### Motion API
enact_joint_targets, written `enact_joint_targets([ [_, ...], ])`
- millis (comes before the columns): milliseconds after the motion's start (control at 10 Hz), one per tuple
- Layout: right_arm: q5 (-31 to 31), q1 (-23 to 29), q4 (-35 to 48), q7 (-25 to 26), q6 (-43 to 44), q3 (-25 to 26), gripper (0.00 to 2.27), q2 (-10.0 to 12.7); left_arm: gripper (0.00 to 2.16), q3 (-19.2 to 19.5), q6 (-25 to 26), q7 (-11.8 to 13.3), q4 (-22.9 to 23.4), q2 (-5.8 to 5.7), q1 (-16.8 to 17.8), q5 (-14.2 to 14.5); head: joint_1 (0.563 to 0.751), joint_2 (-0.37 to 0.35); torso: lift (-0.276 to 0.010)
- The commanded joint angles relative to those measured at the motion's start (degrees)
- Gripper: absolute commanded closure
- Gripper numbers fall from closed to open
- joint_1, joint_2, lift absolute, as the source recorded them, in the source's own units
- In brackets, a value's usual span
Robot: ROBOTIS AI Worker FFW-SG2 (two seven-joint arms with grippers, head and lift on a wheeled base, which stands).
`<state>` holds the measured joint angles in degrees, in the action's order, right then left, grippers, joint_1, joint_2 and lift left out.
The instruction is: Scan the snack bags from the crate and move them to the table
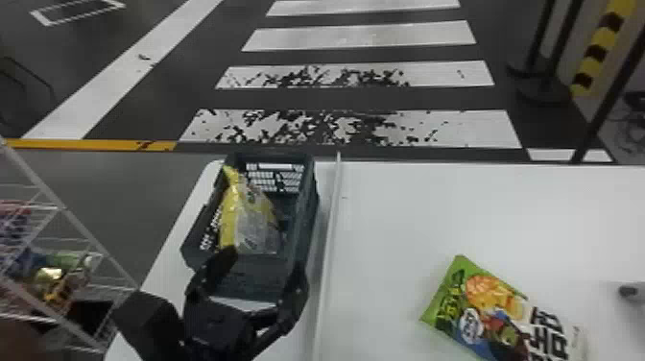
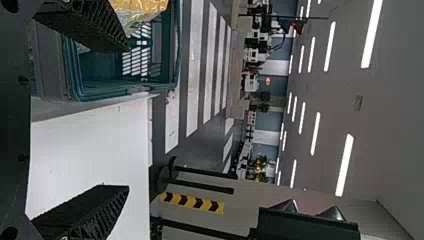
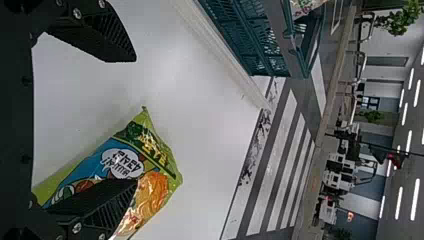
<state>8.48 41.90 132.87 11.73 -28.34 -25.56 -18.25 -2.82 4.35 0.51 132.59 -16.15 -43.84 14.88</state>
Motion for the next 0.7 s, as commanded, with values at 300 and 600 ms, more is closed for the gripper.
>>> enact_joint_targets([
  [300, 1.4, -7.4, -3.7, -0.2, -4.3, -2.1, 0.14, 1.6, 0.01, -0.1, 0.2, 0.6, -0.4, -2.13, 0.8, 2.2, 0.695, 0.176, -0.095],
  [600, 3.6, -12.0, -9.1, 0.4, -5.7, -3.5, 0.13, 2.2, 0.01, 0.8, -2.1, 2.1, -1.9, -1.95, -0.1, 3.4, 0.695, 0.176, -0.095],
])
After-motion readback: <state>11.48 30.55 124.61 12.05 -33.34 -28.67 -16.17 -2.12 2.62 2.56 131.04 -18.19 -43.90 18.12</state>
